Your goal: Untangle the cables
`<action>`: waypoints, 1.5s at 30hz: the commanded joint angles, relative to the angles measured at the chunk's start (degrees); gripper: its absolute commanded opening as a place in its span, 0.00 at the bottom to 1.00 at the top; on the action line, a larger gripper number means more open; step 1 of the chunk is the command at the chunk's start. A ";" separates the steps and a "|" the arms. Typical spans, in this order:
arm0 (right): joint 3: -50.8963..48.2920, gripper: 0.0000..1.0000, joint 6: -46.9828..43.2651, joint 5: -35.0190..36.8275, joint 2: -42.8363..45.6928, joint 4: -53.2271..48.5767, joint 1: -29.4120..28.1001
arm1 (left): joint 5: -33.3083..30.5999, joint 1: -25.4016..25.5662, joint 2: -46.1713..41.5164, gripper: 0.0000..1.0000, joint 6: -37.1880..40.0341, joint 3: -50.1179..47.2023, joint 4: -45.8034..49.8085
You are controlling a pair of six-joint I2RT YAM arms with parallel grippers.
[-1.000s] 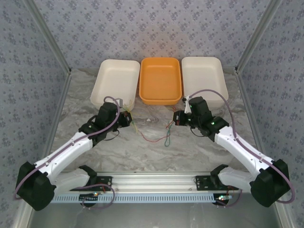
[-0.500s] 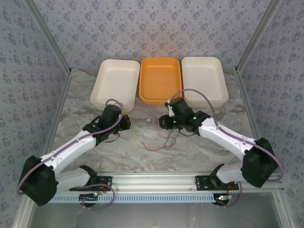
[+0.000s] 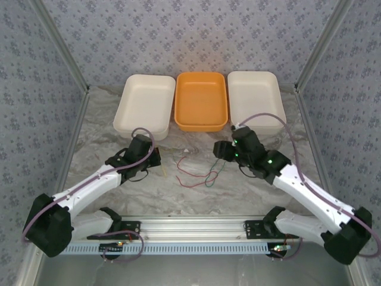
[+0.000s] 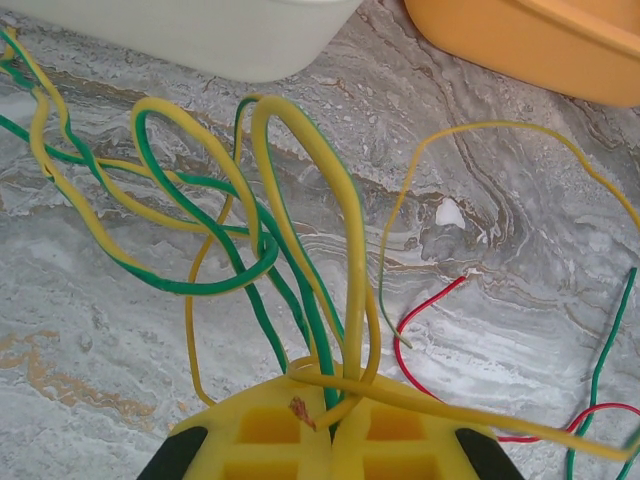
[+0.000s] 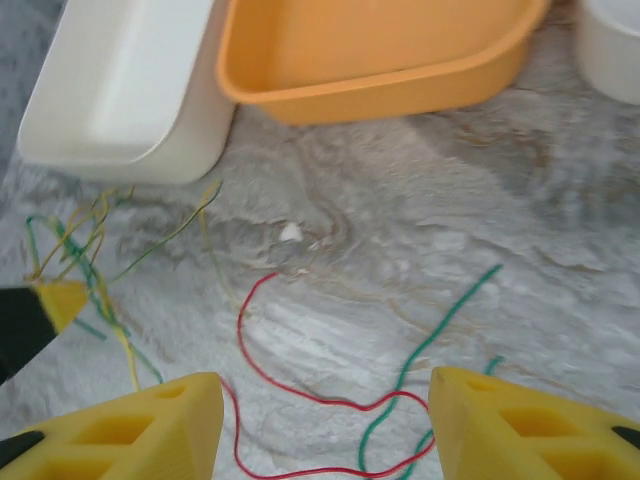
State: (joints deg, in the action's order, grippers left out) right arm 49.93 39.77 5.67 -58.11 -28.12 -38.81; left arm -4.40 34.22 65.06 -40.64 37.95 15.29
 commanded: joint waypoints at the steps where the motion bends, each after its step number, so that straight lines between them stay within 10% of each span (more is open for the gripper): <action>1: -7.58 0.59 7.33 0.07 -1.50 1.39 1.95 | -0.61 -0.11 0.25 0.00 -0.75 -0.56 0.26; 10: -10.89 0.52 10.86 -2.03 -15.53 11.48 3.94 | 1.78 -0.11 -0.72 0.01 -0.70 -0.73 2.33; 15: -11.96 0.40 11.74 -2.94 -19.98 16.52 4.18 | 2.65 -0.03 -4.67 0.51 -0.79 -0.95 4.66; 18: -11.38 0.25 11.66 -2.67 -22.02 17.40 4.23 | 2.53 -0.03 -8.07 0.61 -0.58 -0.72 6.92; 22: -10.49 0.02 11.11 -0.96 -22.93 16.57 3.92 | 6.27 0.40 -11.00 0.62 2.16 0.31 7.81; 28: -7.48 0.00 8.51 3.06 -21.23 11.31 2.44 | 13.00 13.73 -5.67 0.57 10.90 1.84 1.00; 35: -5.37 0.00 6.02 1.24 -19.49 8.30 2.51 | -0.52 32.55 14.90 0.63 20.89 8.47 -3.63; 45: -5.51 0.00 5.59 -2.71 -15.27 7.72 4.34 | -9.66 37.15 33.49 0.48 24.52 15.44 -6.72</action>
State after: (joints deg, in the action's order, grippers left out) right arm 43.07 46.22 4.45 -75.07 -18.61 -35.16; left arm -8.80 70.43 96.31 -18.22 50.37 9.72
